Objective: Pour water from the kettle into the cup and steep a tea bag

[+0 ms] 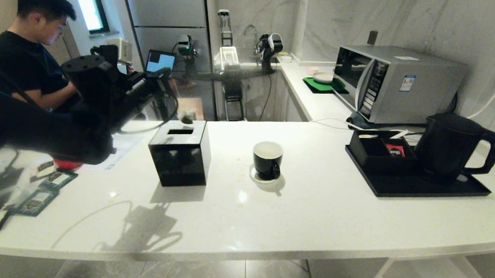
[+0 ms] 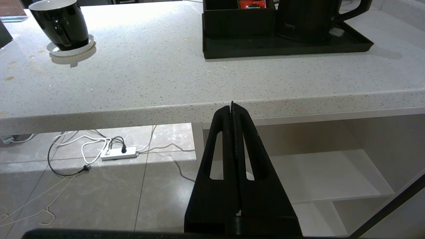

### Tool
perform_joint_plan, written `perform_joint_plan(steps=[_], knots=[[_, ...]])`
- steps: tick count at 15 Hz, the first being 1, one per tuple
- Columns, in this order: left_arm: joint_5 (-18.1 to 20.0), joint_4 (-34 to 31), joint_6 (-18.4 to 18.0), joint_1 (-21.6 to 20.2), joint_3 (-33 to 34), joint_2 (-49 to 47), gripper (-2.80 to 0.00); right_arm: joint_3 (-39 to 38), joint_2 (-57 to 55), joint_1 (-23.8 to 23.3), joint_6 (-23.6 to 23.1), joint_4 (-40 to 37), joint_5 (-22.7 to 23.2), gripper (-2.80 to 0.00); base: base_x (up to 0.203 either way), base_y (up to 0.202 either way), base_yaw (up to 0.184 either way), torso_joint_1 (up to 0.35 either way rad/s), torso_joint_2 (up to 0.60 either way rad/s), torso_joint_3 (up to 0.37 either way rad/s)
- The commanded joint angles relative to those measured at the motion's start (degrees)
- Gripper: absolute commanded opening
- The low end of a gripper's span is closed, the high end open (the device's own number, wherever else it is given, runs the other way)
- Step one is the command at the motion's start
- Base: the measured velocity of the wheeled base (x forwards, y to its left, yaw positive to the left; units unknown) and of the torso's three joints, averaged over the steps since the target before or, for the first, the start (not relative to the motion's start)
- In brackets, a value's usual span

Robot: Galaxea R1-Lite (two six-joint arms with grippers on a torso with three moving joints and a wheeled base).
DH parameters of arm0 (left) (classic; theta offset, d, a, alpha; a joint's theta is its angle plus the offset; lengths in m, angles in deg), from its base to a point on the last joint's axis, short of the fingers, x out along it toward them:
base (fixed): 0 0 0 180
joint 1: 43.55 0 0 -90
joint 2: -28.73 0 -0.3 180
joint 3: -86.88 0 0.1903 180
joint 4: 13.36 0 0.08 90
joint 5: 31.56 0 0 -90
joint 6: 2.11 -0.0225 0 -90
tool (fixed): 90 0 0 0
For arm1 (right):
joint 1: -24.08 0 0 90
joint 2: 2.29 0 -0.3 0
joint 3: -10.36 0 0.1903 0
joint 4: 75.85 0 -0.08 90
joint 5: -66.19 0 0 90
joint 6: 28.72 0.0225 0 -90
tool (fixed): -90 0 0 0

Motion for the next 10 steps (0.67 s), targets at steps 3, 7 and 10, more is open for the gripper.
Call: perform_joint_plan(steps=[3,7,10], knots=[[-0.01,1.37,-0.02,0.01,6.65,2.92,-2.80,0.00,0.02,0.00,0.01,0.01,-0.02,-2.80,0.000,0.000,0.000,0.000,0.00,0.000],[0.03,4.37,0.03,-0.08,10.16,3.00,-2.80,0.00,0.02,0.06,0.01,0.01,-0.02,-2.80,0.000,0.000,0.000,0.000,0.00,0.000],[0.03,4.20,0.05,-0.08,9.60,3.08,-2.80,0.00,0.02,0.07,0.01,0.01,-0.02,-2.80,0.000,0.000,0.000,0.000,0.00,0.000]])
